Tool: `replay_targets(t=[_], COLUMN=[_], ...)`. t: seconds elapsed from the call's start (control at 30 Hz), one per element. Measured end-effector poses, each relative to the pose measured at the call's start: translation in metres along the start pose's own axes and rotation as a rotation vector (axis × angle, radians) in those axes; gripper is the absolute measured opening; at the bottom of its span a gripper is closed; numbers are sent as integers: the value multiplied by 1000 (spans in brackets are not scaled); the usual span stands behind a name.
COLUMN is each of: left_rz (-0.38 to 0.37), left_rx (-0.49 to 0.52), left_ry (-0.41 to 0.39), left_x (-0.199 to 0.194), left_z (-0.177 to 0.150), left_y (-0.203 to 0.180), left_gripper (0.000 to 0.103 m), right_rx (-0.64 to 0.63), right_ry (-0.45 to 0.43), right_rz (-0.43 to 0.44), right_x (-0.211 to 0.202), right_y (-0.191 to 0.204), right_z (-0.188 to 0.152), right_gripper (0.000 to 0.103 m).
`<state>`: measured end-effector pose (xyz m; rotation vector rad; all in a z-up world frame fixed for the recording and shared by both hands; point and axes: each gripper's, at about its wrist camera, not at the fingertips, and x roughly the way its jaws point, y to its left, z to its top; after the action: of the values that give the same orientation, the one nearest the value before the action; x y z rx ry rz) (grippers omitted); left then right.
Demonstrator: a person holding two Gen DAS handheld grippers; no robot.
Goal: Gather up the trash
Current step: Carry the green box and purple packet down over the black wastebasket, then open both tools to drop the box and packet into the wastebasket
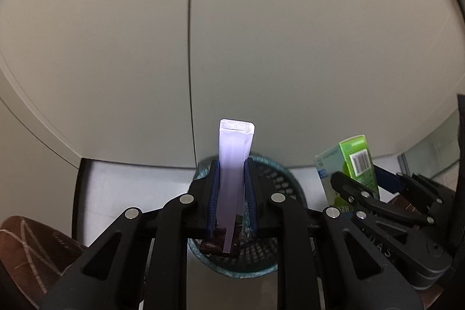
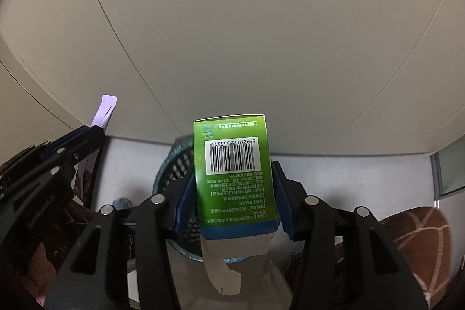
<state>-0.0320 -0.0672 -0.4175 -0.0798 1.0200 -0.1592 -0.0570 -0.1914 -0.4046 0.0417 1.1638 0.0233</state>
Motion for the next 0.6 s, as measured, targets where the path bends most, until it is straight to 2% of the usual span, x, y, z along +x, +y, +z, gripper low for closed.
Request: replay_targets(t=[0.2,0.3,0.43,0.5,0.6], left_rz=[24,23,32,35,31], left_rx=[-15,-15,-30,-40,-46], left_ry=[110,129,162,171,181], left_x=[41,49,60,62,67], left_z=[-13,-16,-18,-19,-21], left_y=[12,12,13,15,14], left_gripper=[17,17,17,17,17], right_rx=[47,61,46,42,47], right_ry=[89,131,132,115,73], right_rz=[13,29,65,82,65], right_x=[40,56,62,57,49], right_y=[-15,-16,-7,-10,-14], right_z=[3,1,7,7,10], right_gripper=[47,47,49,64,75])
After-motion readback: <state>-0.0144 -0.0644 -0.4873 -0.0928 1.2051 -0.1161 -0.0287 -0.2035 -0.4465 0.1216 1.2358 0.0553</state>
